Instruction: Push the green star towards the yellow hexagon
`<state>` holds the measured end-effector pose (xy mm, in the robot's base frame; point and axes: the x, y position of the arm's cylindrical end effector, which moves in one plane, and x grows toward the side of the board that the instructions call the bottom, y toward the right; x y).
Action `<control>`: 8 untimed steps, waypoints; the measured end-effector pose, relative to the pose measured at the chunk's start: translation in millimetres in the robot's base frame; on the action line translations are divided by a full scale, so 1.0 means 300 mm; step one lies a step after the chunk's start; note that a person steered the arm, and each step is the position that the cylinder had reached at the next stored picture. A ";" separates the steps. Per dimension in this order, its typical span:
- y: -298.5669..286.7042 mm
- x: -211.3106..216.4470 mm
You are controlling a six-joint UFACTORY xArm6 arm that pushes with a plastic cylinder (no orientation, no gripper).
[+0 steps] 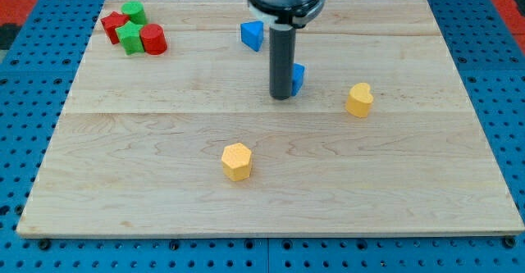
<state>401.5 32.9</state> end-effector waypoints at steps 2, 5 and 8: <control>-0.154 0.071; -0.924 -0.136; -0.666 -0.334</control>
<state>301.3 -166.8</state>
